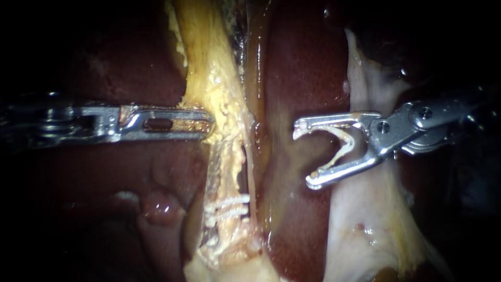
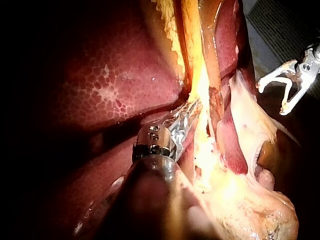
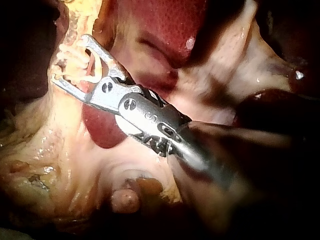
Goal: Clipping third clip left tube
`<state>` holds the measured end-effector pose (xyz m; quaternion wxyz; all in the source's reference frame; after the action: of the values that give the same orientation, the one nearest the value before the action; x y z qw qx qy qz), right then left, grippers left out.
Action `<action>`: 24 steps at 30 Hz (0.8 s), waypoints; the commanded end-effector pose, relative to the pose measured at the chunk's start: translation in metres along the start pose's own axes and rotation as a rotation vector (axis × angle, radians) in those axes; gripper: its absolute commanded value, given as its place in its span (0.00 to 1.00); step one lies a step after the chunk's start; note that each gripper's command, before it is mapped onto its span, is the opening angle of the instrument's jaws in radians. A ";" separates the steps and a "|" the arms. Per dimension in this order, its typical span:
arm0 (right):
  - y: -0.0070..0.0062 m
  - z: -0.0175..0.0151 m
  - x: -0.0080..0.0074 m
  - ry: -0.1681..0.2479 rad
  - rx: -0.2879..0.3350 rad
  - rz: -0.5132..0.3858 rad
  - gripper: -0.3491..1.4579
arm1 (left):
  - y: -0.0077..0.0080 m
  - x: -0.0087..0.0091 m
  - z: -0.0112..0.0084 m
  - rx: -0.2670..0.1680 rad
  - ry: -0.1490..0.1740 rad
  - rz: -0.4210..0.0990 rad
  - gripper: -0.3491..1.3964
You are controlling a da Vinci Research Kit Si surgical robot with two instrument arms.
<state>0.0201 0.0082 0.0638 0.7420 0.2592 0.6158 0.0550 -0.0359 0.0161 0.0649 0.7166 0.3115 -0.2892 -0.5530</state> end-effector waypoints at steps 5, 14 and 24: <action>-0.0002 0.0002 -0.0001 -0.001 0.001 -0.001 0.52 | 0.0000 0.0001 -0.0002 0.000 0.000 0.001 0.00; 0.0001 0.0039 -0.0026 -0.017 0.002 0.071 0.52 | 0.0000 -0.0005 -0.0044 -0.005 -0.001 0.010 0.00; 0.0025 0.0093 -0.0061 -0.087 0.071 0.245 0.52 | -0.0018 -0.0010 -0.0098 0.001 -0.030 0.015 0.00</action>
<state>0.0284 0.0049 0.0717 0.7452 0.3644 0.5466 0.1142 -0.0296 0.0181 0.0568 0.7174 0.3005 -0.3031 -0.5506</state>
